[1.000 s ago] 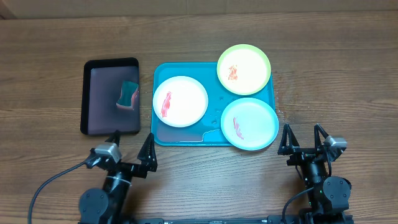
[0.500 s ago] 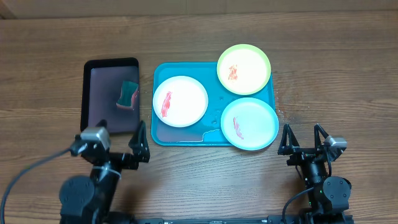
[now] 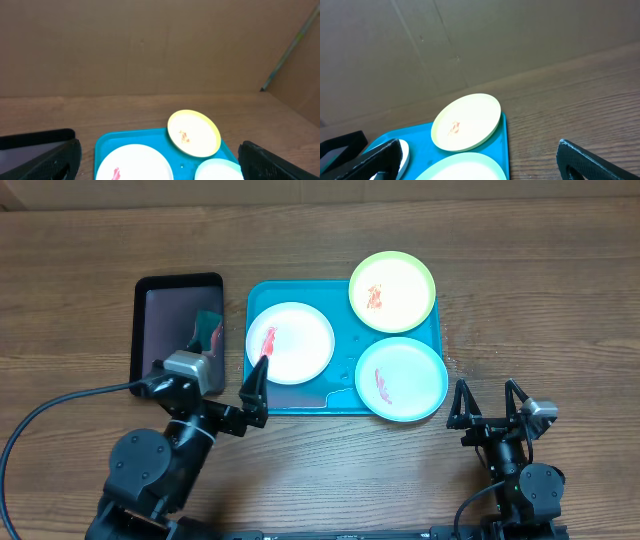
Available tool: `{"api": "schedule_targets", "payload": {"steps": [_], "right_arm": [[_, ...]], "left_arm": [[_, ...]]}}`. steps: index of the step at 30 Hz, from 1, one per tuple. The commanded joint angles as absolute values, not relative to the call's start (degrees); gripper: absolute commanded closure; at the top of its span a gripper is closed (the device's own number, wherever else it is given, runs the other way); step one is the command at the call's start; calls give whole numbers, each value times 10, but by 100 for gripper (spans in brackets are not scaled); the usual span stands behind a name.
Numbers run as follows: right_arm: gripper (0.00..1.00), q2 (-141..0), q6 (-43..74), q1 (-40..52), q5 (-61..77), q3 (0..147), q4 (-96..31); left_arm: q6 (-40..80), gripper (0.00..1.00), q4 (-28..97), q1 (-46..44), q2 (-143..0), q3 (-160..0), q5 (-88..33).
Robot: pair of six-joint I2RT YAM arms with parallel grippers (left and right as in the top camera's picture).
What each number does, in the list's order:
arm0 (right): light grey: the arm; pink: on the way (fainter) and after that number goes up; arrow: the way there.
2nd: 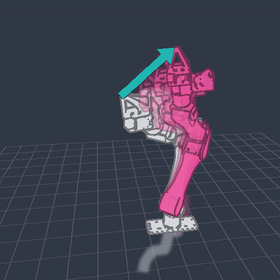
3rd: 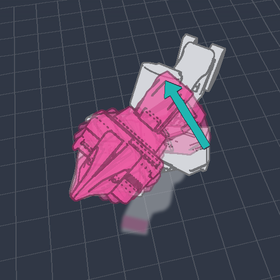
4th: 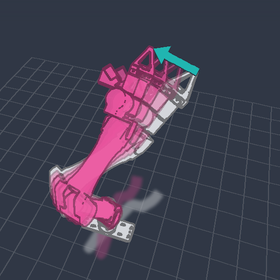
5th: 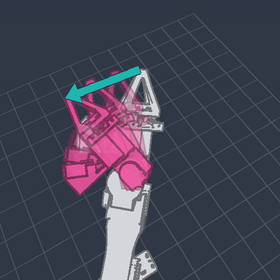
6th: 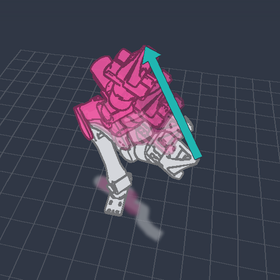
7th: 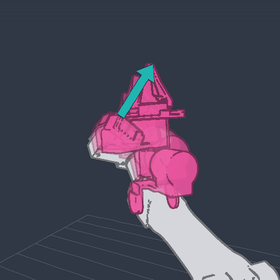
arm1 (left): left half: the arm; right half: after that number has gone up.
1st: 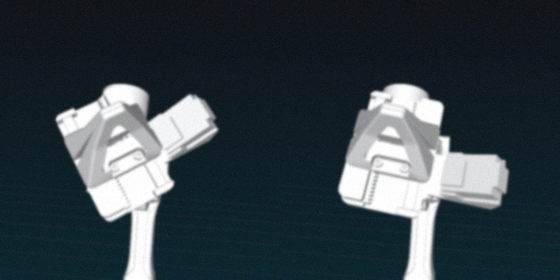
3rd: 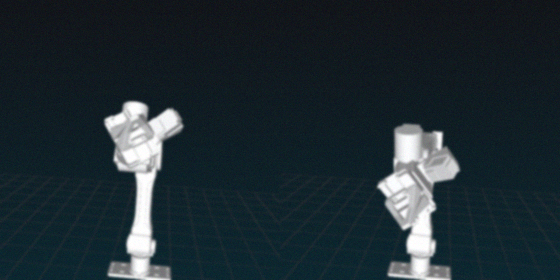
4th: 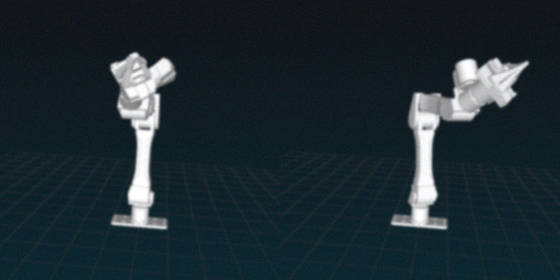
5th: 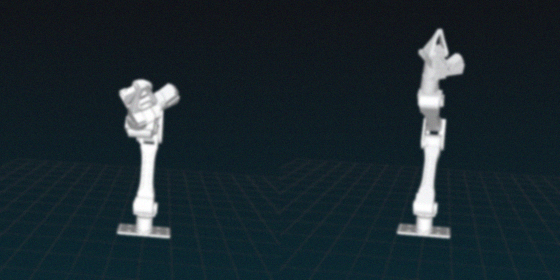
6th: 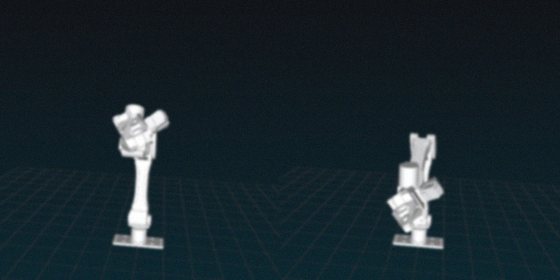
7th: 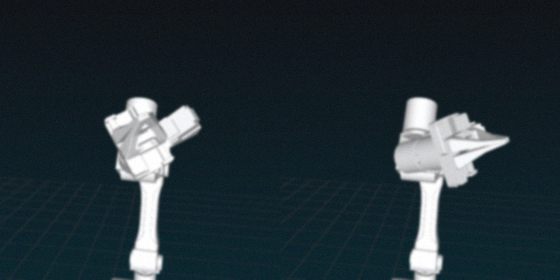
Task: Clean dirty plates on tray and stack at the side
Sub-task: 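Move the left gripper over the black tray toward the sponge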
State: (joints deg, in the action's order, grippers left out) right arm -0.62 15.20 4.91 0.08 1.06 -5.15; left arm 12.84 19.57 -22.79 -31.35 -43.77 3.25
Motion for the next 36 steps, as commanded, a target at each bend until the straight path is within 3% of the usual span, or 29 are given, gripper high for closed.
{"api": "schedule_targets", "payload": {"steps": [1, 12, 21, 28, 36], "right_arm": [[0, -2, 149, 52, 5, 4, -48], [0, -2, 149, 52, 4, 5, -40], [0, -2, 149, 52, 1, 5, -39], [0, -6, 170, 52, 33, 25, -44], [0, -117, 180, 52, 33, 146, -96]], "left_arm": [[103, 0, 194, -270, -340, -467, 92], [102, 0, 267, -398, -525, -608, 257], [103, 0, 329, -419, -674, -707, 274], [114, 0, 436, -367, -787, -844, 294], [140, 0, 530, -223, -852, -960, 132]]}}
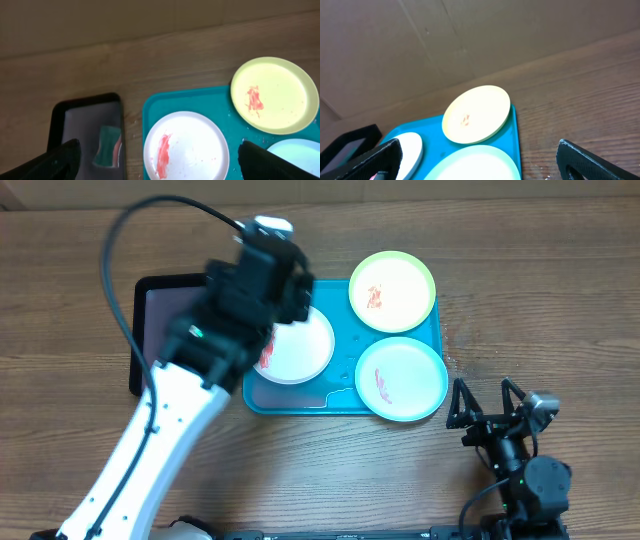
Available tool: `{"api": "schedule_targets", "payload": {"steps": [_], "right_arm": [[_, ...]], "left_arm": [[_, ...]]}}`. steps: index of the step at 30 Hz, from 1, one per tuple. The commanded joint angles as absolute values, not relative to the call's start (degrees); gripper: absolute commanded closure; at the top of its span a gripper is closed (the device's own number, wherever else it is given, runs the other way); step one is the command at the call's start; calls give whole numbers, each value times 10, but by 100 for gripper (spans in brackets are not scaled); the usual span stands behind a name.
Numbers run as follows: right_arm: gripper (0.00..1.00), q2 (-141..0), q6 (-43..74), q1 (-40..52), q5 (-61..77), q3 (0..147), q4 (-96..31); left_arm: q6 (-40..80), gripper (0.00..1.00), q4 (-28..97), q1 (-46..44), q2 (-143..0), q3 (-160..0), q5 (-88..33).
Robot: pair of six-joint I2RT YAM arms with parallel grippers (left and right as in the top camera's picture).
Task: Clean dirty plates on tray and stack at the side
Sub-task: 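Move the left gripper over the black tray toward the sponge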
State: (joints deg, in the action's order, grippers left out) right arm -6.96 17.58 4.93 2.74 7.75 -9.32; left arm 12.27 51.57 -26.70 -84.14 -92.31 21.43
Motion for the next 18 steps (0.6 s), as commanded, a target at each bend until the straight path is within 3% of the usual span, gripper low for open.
{"api": "schedule_targets", "payload": {"steps": [1, 12, 18], "right_arm": [[0, -142, 180, 52, 33, 167, -101], [0, -512, 145, 52, 33, 548, -336], [0, -610, 151, 52, 76, 616, -352]], "left_arm": [[140, 0, 535, -209, -855, -964, 115], [140, 0, 548, -165, -858, -965, 59], [140, 0, 550, -165, -858, -965, 13]]}}
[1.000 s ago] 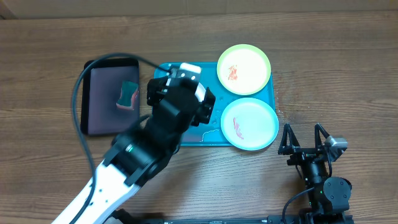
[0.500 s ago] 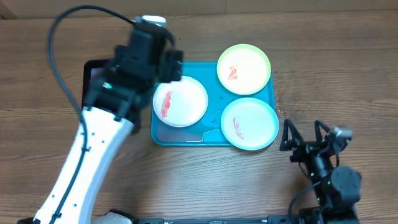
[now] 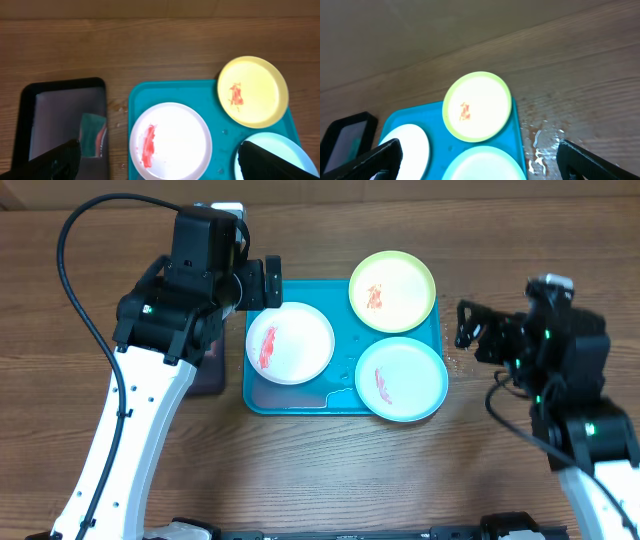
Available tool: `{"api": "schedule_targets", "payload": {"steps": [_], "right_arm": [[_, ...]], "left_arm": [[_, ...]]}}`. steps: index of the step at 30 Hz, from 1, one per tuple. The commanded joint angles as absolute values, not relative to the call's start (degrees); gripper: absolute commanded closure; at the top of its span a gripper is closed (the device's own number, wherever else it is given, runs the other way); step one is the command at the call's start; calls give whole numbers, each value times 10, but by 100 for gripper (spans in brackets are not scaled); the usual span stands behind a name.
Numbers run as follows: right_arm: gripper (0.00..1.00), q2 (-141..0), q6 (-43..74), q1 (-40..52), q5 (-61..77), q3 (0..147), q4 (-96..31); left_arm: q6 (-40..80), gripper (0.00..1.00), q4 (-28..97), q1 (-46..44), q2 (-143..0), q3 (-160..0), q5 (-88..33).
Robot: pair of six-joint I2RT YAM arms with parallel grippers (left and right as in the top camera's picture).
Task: Clean dirty plates on tray and stack at the side
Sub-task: 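Move the left gripper over the black tray toward the sponge, then lower the left gripper and grasp the green sponge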
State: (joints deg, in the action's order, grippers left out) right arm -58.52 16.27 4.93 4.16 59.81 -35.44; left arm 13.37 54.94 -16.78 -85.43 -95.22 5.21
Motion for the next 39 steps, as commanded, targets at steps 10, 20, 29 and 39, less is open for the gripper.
{"api": "schedule_targets", "payload": {"steps": [10, 20, 29, 39], "right_arm": [[0, -667, 151, 52, 126, 616, -351], [0, -680, 149, 52, 132, 616, -366], [0, -681, 149, 52, 132, 615, -382], [0, -694, 149, 52, 132, 615, -392]], "left_arm": [[179, 0, 585, -165, -873, -965, 80], [346, 0, 671, -148, -1000, -965, 217], [365, 1, 652, -127, -1093, -965, 217], [311, 0, 554, -112, -1146, -965, 246]]}}
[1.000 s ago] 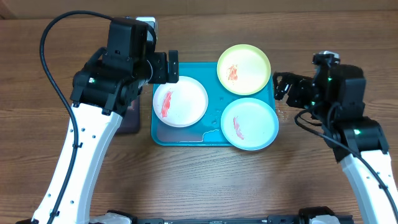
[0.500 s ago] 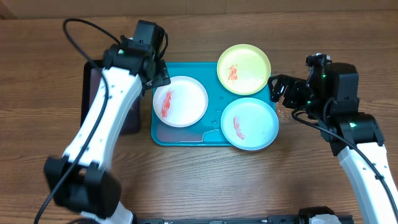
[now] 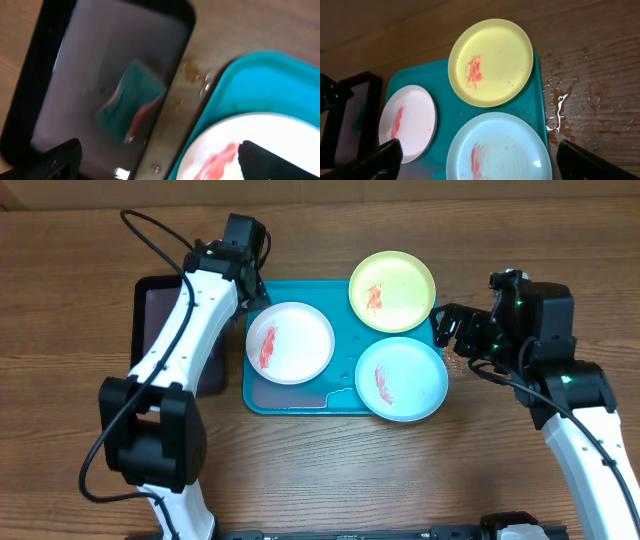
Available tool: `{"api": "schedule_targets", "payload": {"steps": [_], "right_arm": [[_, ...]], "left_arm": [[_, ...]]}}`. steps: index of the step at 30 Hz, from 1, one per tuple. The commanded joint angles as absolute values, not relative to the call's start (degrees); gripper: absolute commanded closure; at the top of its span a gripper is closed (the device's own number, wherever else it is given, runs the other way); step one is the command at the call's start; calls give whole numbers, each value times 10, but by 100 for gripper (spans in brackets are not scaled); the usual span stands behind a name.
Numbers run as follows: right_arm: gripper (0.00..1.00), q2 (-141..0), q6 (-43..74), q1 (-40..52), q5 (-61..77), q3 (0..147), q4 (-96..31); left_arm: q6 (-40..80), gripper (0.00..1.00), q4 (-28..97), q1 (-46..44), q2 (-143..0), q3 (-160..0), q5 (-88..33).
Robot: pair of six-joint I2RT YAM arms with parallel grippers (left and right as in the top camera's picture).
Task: Clean dirty plates on tray and stack at the side
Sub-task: 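Lower the left gripper and grasp the green sponge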
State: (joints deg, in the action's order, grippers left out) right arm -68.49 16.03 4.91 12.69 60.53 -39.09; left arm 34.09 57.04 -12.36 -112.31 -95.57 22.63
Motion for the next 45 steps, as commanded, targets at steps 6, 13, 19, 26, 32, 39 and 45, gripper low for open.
{"api": "schedule_targets", "payload": {"steps": [6, 13, 19, 26, 32, 39, 45], "right_arm": [[0, -716, 149, 52, 132, 615, -396], [0, -722, 149, 52, 132, 615, -394], [0, -722, 149, 52, 132, 615, -394], [0, -722, 149, 52, 132, 615, -394], [0, -722, 149, 52, 132, 615, -394], [0, -722, 149, 52, 132, 615, -394], [0, -722, 149, 52, 132, 615, -397]], "left_arm": [[257, 4, 506, -102, -1165, -965, 246], [232, 4, 498, -90, -1165, -965, 266], [177, 4, 499, -89, -1165, -965, 266], [153, 4, 514, -89, -1165, -965, 265], [123, 4, 513, -89, -1165, -965, 265], [110, 9, 485, -84, -1166, -965, 264], [246, 21, 500, -50, -1166, -955, 258]]}}
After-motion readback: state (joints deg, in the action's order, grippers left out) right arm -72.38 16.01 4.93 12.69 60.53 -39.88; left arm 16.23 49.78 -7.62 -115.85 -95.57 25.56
